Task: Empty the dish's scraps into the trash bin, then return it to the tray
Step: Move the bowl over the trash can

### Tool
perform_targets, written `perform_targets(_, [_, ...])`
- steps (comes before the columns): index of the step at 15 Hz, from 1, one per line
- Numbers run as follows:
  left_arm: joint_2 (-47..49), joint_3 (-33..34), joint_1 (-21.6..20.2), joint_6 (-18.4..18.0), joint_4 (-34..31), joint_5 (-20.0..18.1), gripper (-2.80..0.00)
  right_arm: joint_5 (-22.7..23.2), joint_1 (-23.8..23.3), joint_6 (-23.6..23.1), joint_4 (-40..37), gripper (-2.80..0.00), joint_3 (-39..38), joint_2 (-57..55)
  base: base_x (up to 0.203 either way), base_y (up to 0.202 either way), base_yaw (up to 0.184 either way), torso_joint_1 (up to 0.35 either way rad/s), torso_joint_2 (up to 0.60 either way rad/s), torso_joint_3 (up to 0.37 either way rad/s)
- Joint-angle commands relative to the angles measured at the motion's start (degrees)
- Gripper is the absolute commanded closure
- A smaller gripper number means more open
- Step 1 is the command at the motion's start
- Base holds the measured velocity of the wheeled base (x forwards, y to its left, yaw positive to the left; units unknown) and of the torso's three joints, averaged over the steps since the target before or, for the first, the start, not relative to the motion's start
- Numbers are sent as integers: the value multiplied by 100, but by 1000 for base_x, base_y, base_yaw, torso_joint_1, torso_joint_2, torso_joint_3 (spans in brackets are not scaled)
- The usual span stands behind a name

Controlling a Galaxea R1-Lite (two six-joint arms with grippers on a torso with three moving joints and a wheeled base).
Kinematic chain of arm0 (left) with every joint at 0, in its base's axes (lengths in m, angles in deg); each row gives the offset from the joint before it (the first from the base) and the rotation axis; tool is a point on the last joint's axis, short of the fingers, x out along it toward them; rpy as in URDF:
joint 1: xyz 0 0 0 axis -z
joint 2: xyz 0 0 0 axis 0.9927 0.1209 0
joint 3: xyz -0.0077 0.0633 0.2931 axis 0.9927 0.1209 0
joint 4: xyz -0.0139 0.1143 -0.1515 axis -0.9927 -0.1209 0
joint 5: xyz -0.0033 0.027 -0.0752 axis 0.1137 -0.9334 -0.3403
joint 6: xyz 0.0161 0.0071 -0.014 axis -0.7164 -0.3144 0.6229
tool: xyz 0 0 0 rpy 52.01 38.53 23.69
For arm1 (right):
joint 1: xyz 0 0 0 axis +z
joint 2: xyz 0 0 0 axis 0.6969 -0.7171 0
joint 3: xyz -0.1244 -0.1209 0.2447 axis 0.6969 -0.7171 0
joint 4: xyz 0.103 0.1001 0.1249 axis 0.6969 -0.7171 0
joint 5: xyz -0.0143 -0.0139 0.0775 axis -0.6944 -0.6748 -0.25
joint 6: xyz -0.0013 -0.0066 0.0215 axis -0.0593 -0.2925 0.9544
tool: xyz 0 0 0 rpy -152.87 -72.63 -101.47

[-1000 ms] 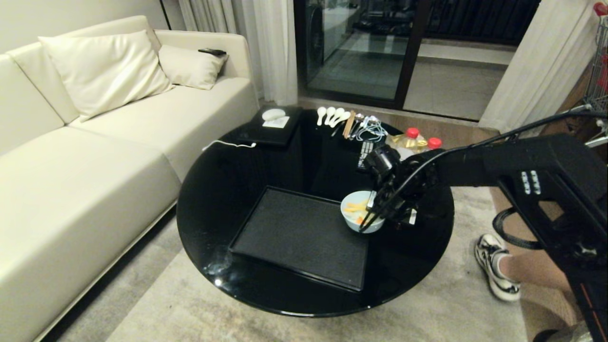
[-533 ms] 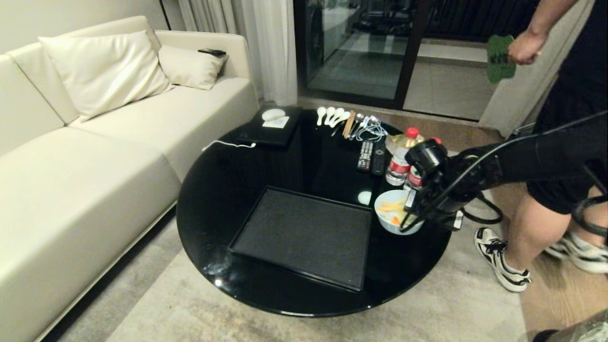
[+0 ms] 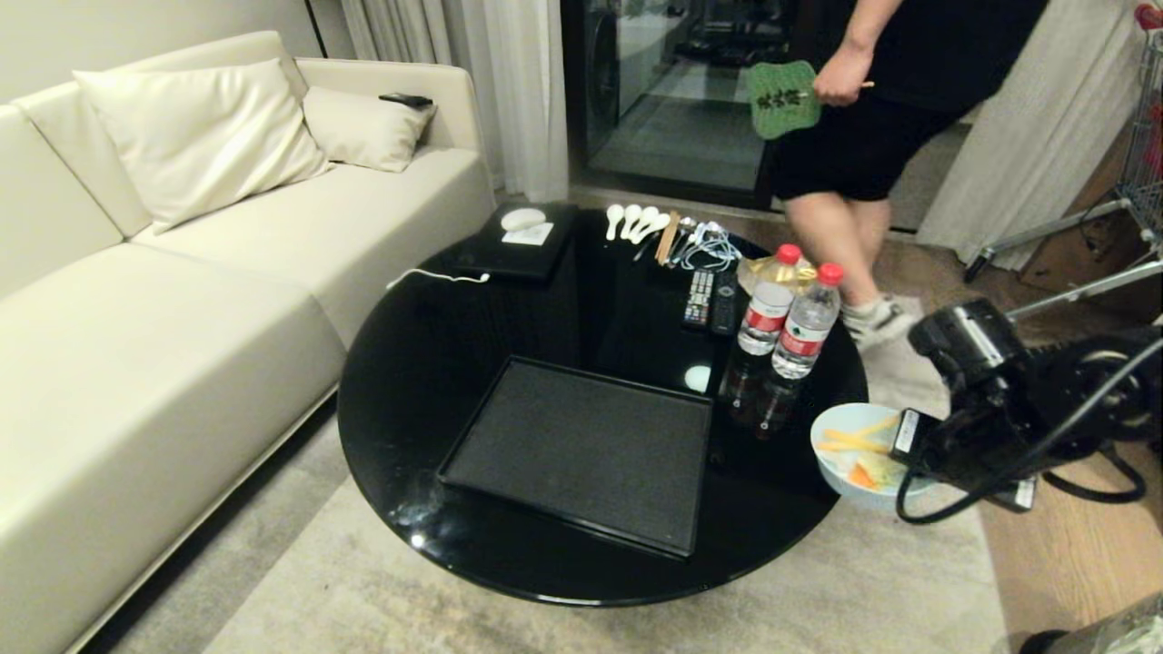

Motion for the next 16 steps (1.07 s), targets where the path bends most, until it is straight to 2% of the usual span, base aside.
perform_targets(1, [-2,0,0,2,0,0,0,-5,-164,22,268,0,-900,857,0,0,0,0,0,0])
perform_targets(7, [-2,0,0,2,0,0,0,12,-224,39,936,0,-2316,2159,0,0,0,0,0,0])
perform_targets(10, [-2,0,0,2,0,0,0,37,-218,25,925,0,-2775,2679,0,0,0,0,0,0])
perform_targets(14, [-2,0,0,2,0,0,0,54,-210,-282,946,0,-3590,3292,0,0,0,0,0,0])
perform_targets(16, [-2,0,0,2,0,0,0,181,-215,-309,943,0,-3711,3395,0,0,0,0,0,0])
